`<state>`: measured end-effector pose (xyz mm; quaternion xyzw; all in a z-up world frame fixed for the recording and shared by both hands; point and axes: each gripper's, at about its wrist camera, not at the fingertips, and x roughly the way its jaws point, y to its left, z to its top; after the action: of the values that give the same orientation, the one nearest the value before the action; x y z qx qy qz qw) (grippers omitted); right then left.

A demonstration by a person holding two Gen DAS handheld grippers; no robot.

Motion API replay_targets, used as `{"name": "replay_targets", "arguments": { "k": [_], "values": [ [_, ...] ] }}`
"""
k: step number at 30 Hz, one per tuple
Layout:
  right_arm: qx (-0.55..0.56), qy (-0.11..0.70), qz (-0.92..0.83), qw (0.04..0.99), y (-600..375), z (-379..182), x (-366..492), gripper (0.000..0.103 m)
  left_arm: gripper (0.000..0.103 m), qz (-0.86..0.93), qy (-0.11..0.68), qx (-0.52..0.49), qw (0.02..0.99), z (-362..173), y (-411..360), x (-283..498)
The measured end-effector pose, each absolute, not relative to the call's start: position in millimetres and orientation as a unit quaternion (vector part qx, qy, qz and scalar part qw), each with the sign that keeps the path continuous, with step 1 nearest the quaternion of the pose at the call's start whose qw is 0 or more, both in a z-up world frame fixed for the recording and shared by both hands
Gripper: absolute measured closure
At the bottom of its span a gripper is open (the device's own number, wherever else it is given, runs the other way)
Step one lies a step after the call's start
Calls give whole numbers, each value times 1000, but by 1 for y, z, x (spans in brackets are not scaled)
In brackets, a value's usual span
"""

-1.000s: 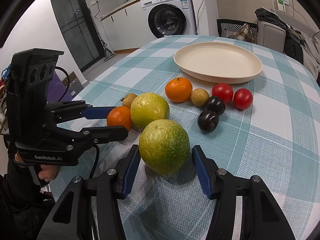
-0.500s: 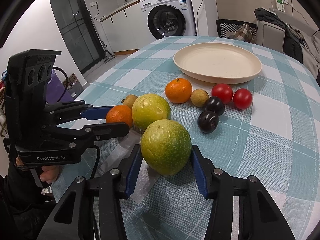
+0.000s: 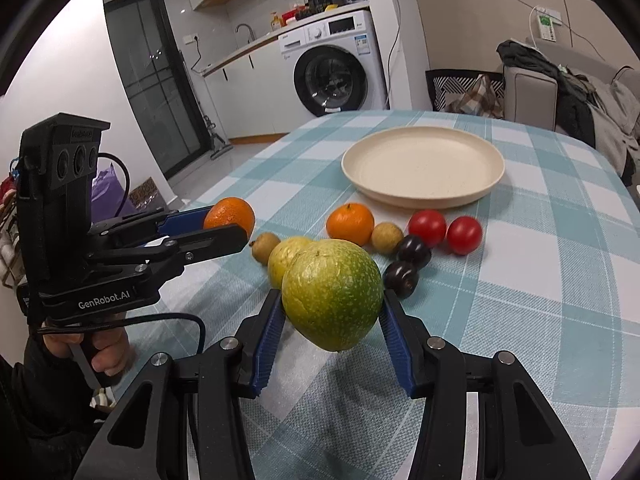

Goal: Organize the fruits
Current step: 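Lift and carry the mandarin with the left tool while the right tool carries the green citrus to the plate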

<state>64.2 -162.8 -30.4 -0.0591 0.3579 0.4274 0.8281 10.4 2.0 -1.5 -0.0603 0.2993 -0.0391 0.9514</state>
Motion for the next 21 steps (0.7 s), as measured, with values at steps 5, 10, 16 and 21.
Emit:
{"name": "replay_targets", "arguments": {
  "k": [5,10,16,21],
  "values": [
    [-50,343,415,841,-164,-24,69,54,65,-37,285,-50,957,3,0,17],
    [-41,334,405,850,-164,-19,78,54,65,-33,276,-41,960,8,0,28],
    [-31,327,394,859,-165,-17,86,54,65,-36,273,-49,960,8,4,44],
    [-21,324,383,865,-168,-14,93,54,65,-36,272,-58,960,5,8,60]
  ]
}}
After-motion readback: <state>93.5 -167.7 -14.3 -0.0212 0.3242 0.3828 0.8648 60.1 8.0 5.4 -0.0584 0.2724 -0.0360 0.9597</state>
